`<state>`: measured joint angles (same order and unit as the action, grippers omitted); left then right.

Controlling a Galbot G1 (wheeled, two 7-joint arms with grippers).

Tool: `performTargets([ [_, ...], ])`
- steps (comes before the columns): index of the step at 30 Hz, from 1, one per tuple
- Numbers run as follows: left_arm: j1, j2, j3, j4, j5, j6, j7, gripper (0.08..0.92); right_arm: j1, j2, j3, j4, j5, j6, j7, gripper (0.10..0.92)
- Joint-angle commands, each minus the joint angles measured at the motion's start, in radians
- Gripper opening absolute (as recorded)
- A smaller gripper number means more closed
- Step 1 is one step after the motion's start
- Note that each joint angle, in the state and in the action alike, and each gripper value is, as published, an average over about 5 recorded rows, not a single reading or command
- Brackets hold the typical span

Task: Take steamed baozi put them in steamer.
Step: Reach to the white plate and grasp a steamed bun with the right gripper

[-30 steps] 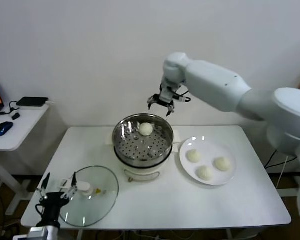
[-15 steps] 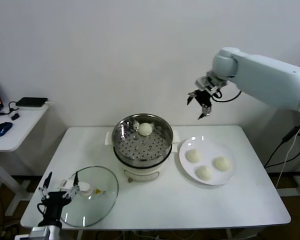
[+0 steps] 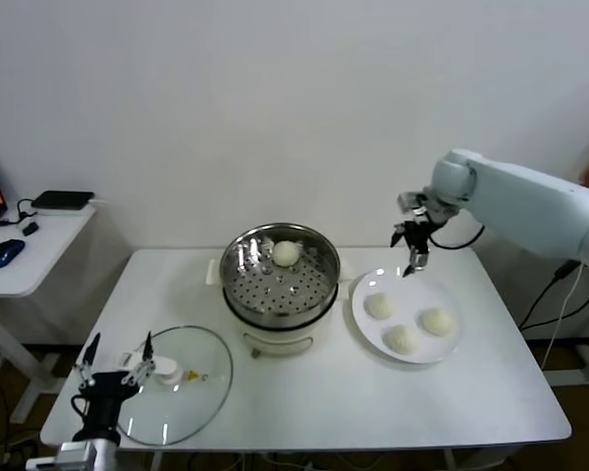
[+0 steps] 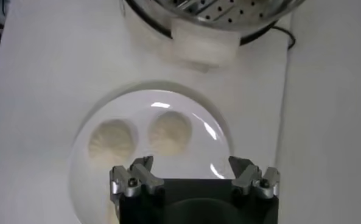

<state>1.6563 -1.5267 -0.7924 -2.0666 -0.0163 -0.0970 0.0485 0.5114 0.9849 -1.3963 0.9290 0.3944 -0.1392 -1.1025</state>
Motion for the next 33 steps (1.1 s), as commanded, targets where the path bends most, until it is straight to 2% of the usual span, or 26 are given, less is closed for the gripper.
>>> performTargets([
  [1,0.001,-0.003,-0.001,-0.010,-0.015,0.004,0.001,0.823,-0.144,0.023,0.038,-0.042,-0.013,-0.072,0.027,0.823],
  [16,0.005,0.004,-0.005,0.030,-0.017,-0.010,0.001,0.823,-0.284,0.100,0.196,-0.191,-0.162,-0.026,0.092,0.823],
  [33,0.007,0.006,-0.004,0.028,-0.019,-0.011,0.001,0.823,-0.344,0.136,0.278,-0.267,-0.220,-0.013,0.101,0.823],
])
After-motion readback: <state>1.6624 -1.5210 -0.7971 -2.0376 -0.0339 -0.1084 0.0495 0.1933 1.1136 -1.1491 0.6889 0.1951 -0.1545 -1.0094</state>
